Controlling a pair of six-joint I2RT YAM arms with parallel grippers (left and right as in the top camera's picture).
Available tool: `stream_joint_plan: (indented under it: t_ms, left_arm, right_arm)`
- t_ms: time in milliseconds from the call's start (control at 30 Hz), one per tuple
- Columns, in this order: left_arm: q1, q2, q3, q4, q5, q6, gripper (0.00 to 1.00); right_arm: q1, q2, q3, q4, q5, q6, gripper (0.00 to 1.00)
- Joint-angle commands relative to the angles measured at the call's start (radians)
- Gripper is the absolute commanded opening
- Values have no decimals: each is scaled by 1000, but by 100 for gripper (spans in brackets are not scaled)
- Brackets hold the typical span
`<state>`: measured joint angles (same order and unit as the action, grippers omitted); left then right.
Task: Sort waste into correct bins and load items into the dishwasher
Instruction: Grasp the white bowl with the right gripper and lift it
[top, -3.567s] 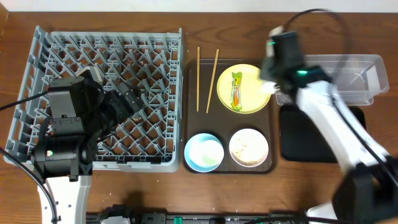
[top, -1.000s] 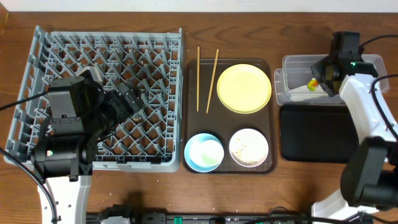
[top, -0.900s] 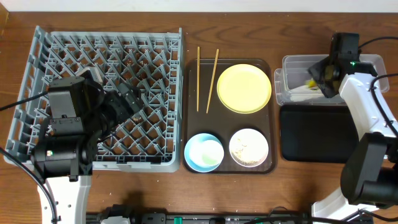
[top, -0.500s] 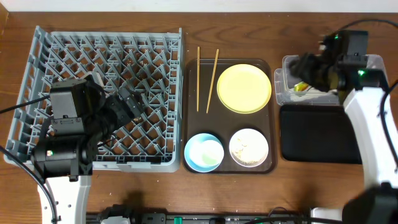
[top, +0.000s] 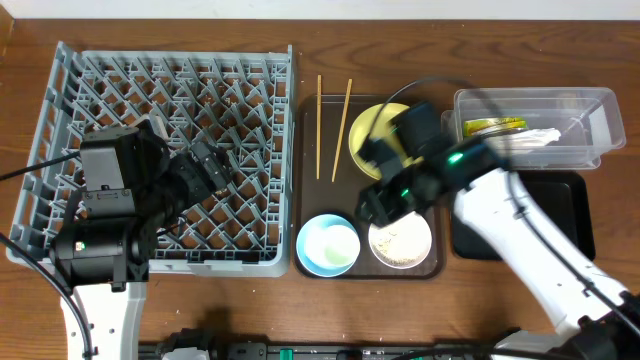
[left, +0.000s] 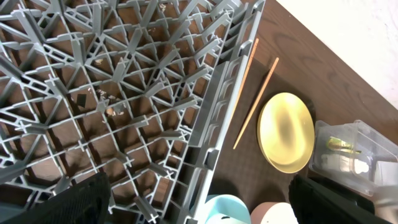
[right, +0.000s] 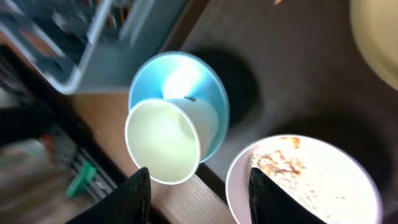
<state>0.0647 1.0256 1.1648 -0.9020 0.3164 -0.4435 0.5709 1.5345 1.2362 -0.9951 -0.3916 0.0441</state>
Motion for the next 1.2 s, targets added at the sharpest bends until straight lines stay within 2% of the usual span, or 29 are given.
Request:
stream_joint_plan:
  t_ms: [0,133,267,367,567,633,800,933,1067,1167]
  left_arm:
    - [4,-1,19,-3,12,21,93]
    - [4,-1,19,-3,12,21,93]
    - [4,-1,19,-15,12,21,93]
    - [4,-1,19,-25,12,21,93]
    - [4,-1,19,-26,12,21,93]
    - [4,-1,19,-26,12,21,93]
    - [4,-1,19,-25,12,21,93]
    - [4,-1,19,-15,17,21,93]
    - [4,0,19,19,148,21,93]
    - [4,2,19,64,282,20,93]
  right_arm:
    - [82,5,-72,51,120,35,45]
    - [154,7,-167,185,193,105,42]
    - [177,15,-226,256,228,152,33]
    - [179,26,-236,269,226,154,21]
    - [180,39,-236,270,226,161,12]
    - [180,39,-236,270,226,163,1]
    - [164,25,-218,254,200,188,1]
    - [93,-28,-140,207,195,188,1]
    - [-36,-99,-55,211,86,183,1]
    - [-157,-135,-21,281,-132,108,1]
